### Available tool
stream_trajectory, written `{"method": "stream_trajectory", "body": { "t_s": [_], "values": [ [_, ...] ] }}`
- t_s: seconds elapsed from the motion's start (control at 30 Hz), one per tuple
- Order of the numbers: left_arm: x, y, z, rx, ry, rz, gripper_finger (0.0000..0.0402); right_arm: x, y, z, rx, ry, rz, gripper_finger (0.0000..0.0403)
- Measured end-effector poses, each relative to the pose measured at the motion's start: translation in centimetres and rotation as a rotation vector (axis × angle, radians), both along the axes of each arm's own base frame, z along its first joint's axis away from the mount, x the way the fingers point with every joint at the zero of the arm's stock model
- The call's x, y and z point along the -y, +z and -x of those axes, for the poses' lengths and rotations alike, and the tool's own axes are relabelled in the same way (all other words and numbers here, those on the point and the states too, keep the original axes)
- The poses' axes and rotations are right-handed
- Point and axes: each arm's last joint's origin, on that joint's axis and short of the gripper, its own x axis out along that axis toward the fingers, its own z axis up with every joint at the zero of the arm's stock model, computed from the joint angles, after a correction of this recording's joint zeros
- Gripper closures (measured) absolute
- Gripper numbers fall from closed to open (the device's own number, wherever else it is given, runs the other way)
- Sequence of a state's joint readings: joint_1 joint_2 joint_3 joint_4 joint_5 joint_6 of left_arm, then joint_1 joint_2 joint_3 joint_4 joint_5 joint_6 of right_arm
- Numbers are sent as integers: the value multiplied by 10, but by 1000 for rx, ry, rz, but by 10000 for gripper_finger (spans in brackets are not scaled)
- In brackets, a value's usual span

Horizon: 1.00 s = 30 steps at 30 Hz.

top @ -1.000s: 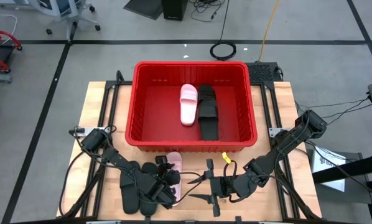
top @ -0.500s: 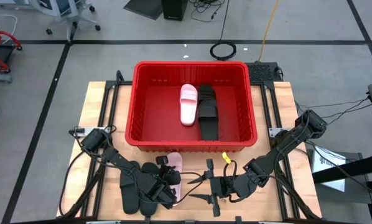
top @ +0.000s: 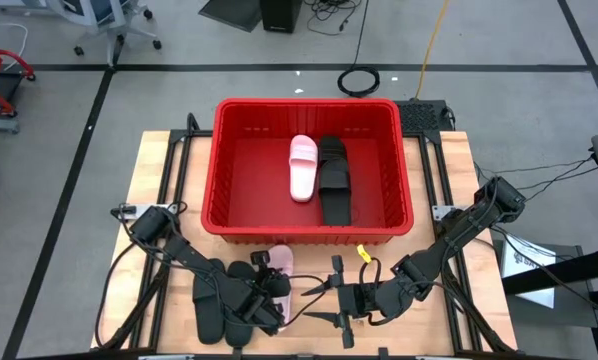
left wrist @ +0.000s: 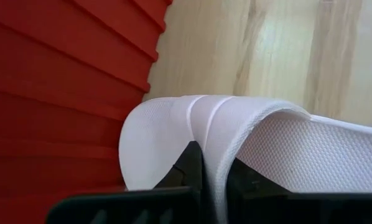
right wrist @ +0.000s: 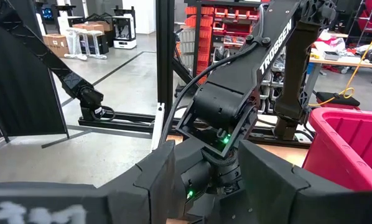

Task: Pick and place slides into bin
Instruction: Put the left pink slide into the red bin

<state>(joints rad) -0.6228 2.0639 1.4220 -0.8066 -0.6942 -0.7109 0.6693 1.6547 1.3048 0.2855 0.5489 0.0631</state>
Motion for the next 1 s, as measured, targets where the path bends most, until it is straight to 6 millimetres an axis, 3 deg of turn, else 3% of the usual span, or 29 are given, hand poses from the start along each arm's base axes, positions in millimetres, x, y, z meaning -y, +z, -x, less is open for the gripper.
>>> {"method": "stream_trajectory", "body": {
  "t_s": [0.37, 0.7, 1.0],
  "values": [
    [17, 19, -4, -7, -83, 76, 392, 0, 0, 0, 0, 0, 0, 238],
    [56, 61, -4, 80, -235, 127, 394, 0, 0, 0, 0, 0, 0, 238],
    [91, 95, 10, 145, -382, 136, 398, 0, 0, 0, 2, 1, 7, 238]
  ]
}}
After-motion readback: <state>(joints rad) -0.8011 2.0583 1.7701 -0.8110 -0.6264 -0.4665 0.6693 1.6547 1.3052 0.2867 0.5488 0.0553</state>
